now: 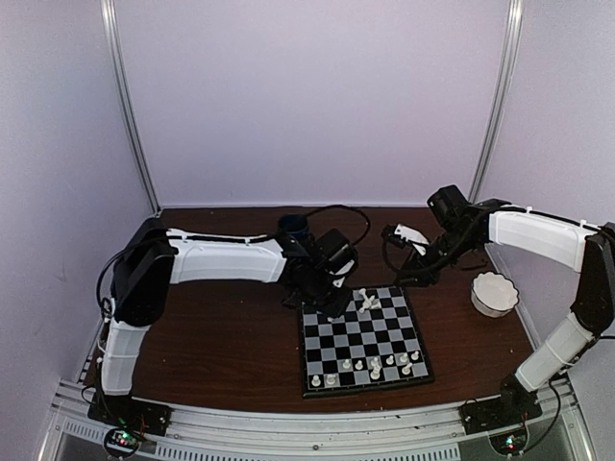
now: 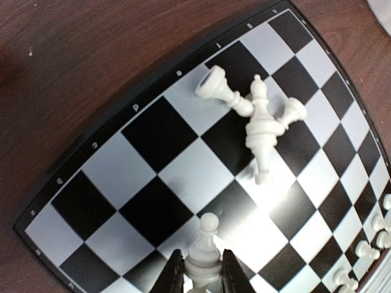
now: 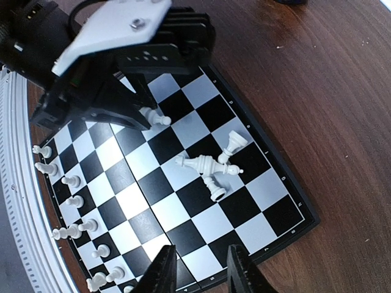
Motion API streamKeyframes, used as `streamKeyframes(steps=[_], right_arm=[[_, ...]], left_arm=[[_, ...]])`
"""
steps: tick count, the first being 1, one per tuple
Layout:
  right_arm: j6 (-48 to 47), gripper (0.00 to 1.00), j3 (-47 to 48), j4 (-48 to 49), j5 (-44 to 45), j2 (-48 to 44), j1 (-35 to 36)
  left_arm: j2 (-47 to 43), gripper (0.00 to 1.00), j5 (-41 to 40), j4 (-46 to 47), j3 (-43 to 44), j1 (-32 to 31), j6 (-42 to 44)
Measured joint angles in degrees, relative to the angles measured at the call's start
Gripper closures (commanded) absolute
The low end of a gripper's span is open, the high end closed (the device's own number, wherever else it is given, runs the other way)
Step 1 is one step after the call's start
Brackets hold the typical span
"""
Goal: Set up the chess pieces on the board
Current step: Pick up the chess pile from the chessboard, then pick up the pawn from the chess pile.
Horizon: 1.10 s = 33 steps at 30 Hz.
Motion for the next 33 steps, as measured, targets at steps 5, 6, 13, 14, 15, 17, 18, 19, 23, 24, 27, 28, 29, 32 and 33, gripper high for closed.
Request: streamKeyframes(steps=[5, 6, 13, 14, 15, 17, 18, 19, 23, 24, 27, 28, 29, 32, 33], right_arm=[[0.0, 0.68, 0.0, 0.0, -1.2, 0.0, 0.0], [0.0, 0.68, 0.0, 0.0, -1.6, 0.0, 0.0], [1.6, 0.58, 0.2, -1.3, -7.5, 0.0, -0.1], [2.4, 0.58, 0.4, -1.7, -9.2, 0.1, -0.1], [3.1, 0.58, 0.9, -2.4, -11.1, 0.3, -0.1], [4.7, 0.58, 2.2, -3.4, -15.1, 1.5, -0.1], [5.6, 0.58, 3.0, -4.0, -17.2, 2.5, -0.1], [6.1, 0.58, 3.5, -4.3, -19.1, 3.6, -0.1], [8.2, 0.57, 4.2, -6.0, -25.5, 8.0, -0.1], [8.6, 0.57, 4.2, -6.6, -27.0, 9.0, -0.1], [9.3, 0.56, 4.3, -7.9, -30.6, 10.9, -0.1], [9.4, 0.56, 4.5, -8.3, -31.8, 11.3, -0.1], [9.5, 0.56, 4.7, -8.5, -32.9, 11.5, -0.1], [9.7, 0.56, 4.9, -9.0, -35.8, 11.5, -0.1], [9.7, 0.56, 4.9, -9.2, -36.6, 11.5, -0.1]], left_arm=[[-6.9, 0.82, 1.3, 3.5, -6.7, 0.0, 2.5], [-8.0, 0.82, 1.9, 4.5, -7.8, 0.0, 2.9], [-15.5, 0.82, 8.8, 14.6, -18.0, 0.0, 4.0], [-16.4, 0.82, 9.6, 15.9, -19.0, -0.1, 4.2], [-17.1, 0.82, 10.2, 17.0, -19.7, -0.2, 4.4], [-18.7, 0.82, 11.3, 19.0, -20.9, -0.5, 4.8], [-19.5, 0.82, 11.7, 19.9, -21.2, -0.6, 5.0], [-20.2, 0.82, 12.0, 20.6, -21.4, -0.9, 5.2], [-21.7, 0.82, 12.9, 23.1, -21.5, -1.9, 5.9], [-21.8, 0.82, 13.1, 23.5, -21.5, -2.1, 6.1], [-21.9, 0.82, 13.4, 24.1, -21.5, -2.6, 6.5], [-21.9, 0.82, 13.5, 24.1, -21.5, -2.7, 6.5], [-21.9, 0.82, 13.6, 24.1, -21.5, -2.8, 6.6], [-21.9, 0.82, 13.7, 24.0, -21.5, -2.8, 6.9], [-21.9, 0.82, 13.7, 24.0, -21.5, -2.8, 7.0]])
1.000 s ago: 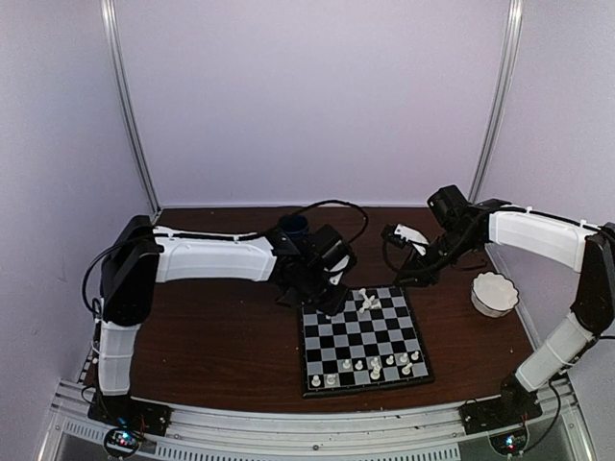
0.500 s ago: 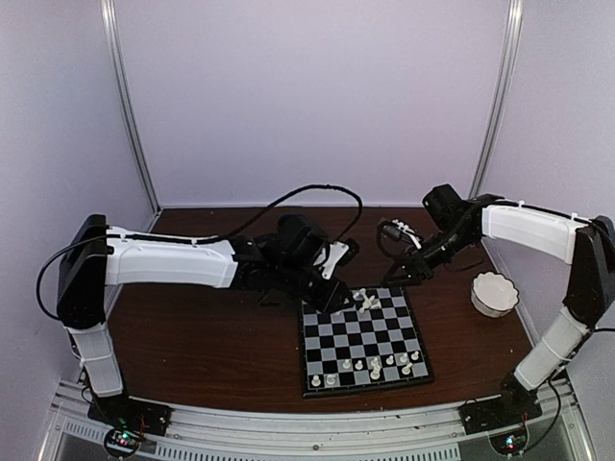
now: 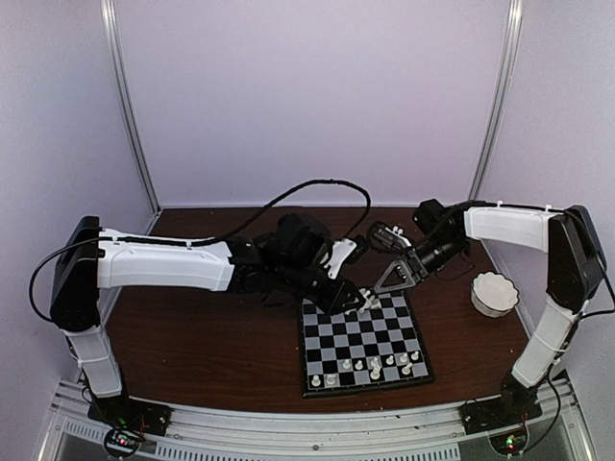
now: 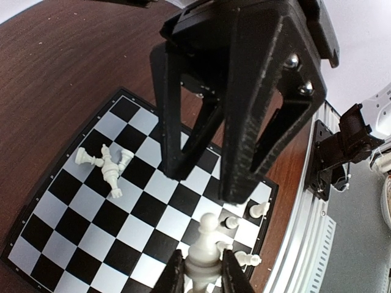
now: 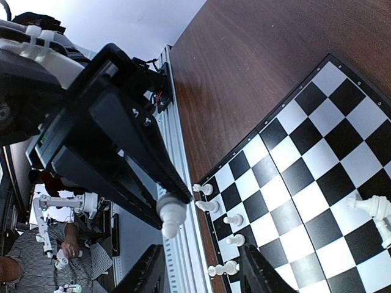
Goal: Set up the chess pieces on the board
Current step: Pick up the pawn from the chess pile.
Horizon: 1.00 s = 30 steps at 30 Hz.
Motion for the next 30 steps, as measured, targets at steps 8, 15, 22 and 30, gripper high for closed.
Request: streamKeyframes(steps=[8, 15, 22, 30], right_arm=[[0.9, 0.6, 0.0, -0.1, -3.1, 0.4, 1.2], [1.8, 0.68, 0.5, 0.0, -4.6, 2.0, 2.2], [2.1, 0.75, 1.1, 0.3, -6.2, 2.6, 2.7], [2.3, 0.93, 1.1, 0.6, -7.2, 3.5, 3.2]], left_arm=[[0.0, 0.82, 0.2, 0.0, 0.0, 0.0, 0.4], [0.0, 0.82, 0.4, 0.0, 0.0, 0.0, 0.4], [0.0, 0.82, 0.6, 0.1, 0.0, -0.1, 0.4], [0.0, 0.82, 0.6, 0.5, 0.0, -0.1, 0.4]])
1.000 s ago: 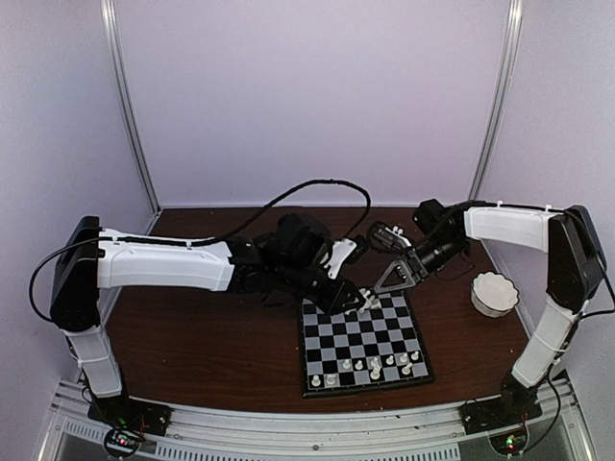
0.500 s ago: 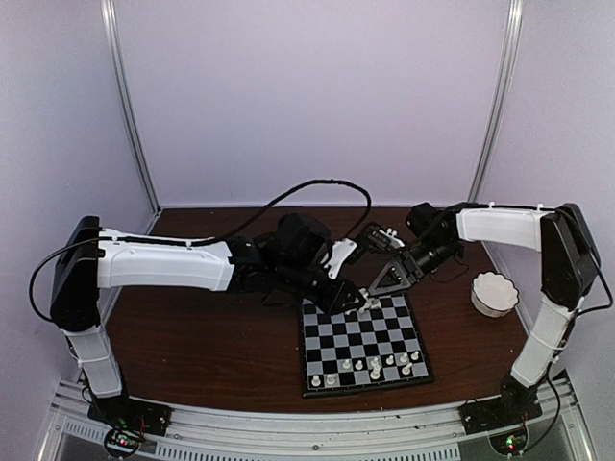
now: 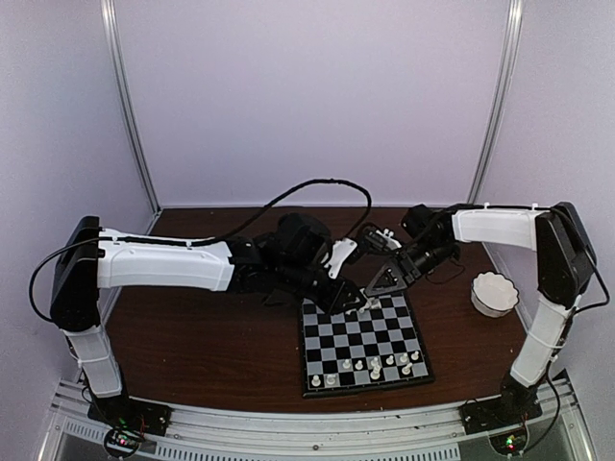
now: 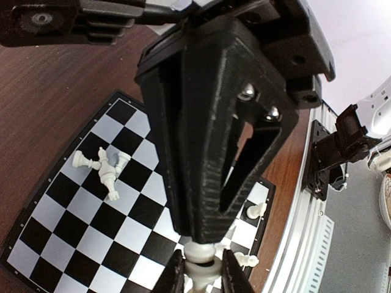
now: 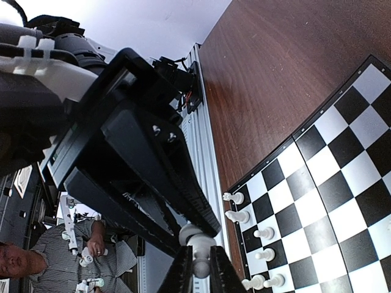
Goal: Set up the chess pieces on the board
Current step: Pick up the pawn from the chess pile.
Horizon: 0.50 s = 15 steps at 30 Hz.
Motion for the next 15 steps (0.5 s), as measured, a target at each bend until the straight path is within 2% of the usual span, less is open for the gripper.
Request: streamKeyframes(steps=[8, 15], right_arm=[[-1.8, 0.94, 1.1, -1.1, -0.2, 0.1, -0.6], [-5.9, 0.94, 1.5, -4.1, 1.7, 0.0, -2.7]], left_arm=[[0.0, 0.82, -0.1, 0.3, -0.4, 0.0, 0.0], [-3.5, 0.82, -1.0, 0.8, -7.8, 0.0, -0.7]])
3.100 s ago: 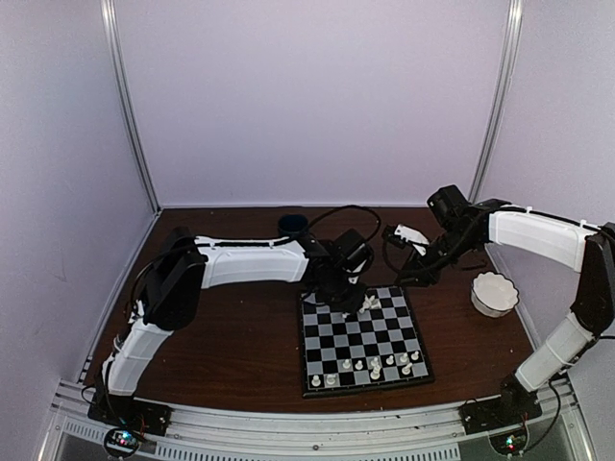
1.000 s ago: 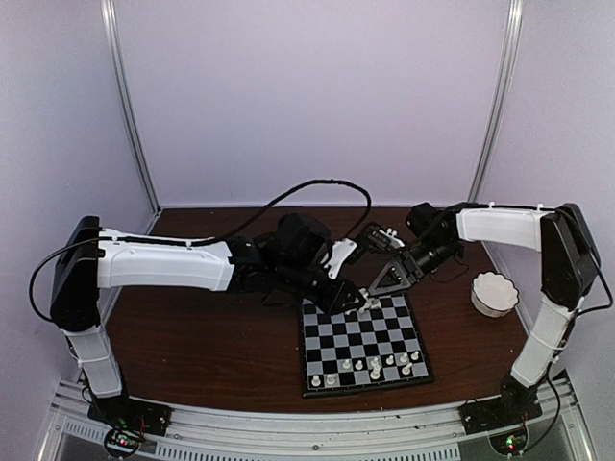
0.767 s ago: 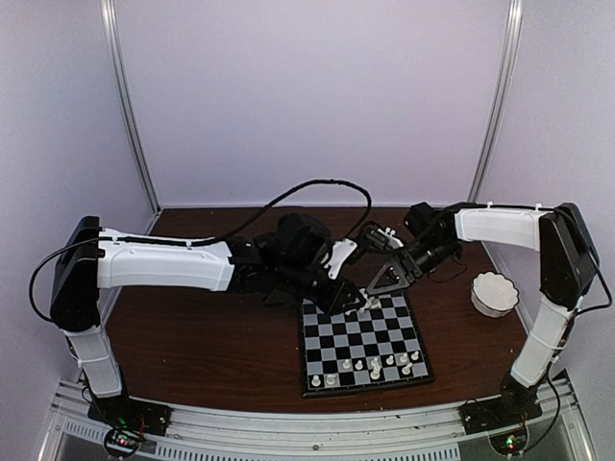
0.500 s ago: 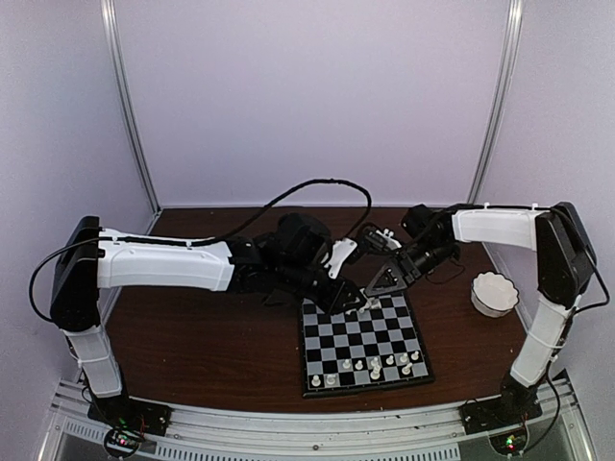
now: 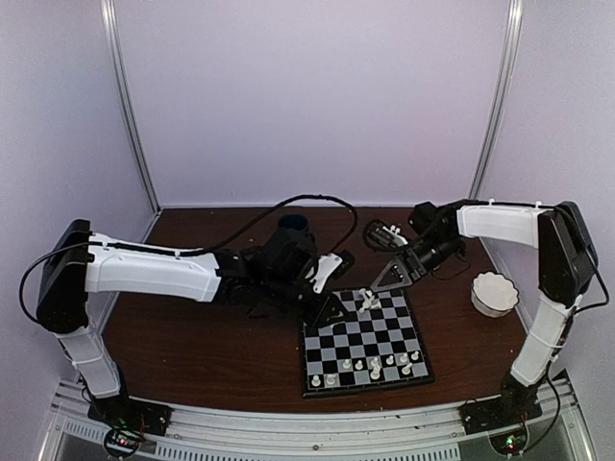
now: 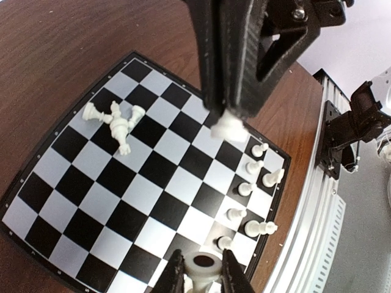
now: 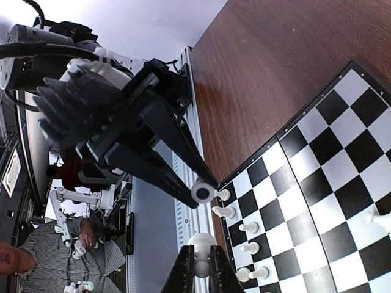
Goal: Set up the chess pieces on the board
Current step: Pick up the pawn from the chess pile, then place the pawn at b2.
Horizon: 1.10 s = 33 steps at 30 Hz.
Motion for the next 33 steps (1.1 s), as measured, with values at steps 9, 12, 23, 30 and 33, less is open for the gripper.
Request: streamKeyframes(steps=[9, 12, 23, 30, 33], right_arm=[[-2.4, 0.94, -0.7, -0.5, 7.8, -4.8, -0.3], [-3.6, 0.94, -1.6, -0.5, 12.6, -8.7, -0.3], [-12.5, 0.93, -10.8, -1.9, 36.9, -25.0, 4.8], [-14.1, 0.93, -11.5, -0.2, 48.9, -23.3, 18.7], [-14.3, 0.93, -9.6, 0.1, 52.3, -19.5, 22.6]], left_arm=[[-6.1, 0.82, -5.6, -0.2, -6.1, 0.0, -2.1], [-6.3, 0.81, -7.6, -0.2, -6.1, 0.0, -2.9], [-6.3, 0.82, -12.6, -0.6, -6.4, 0.0, -6.0], [-7.3, 0.82, -18.3, -3.1, -8.2, 1.2, -9.6], [-9.0, 0.82, -20.3, -4.2, -9.3, 1.4, -10.5]])
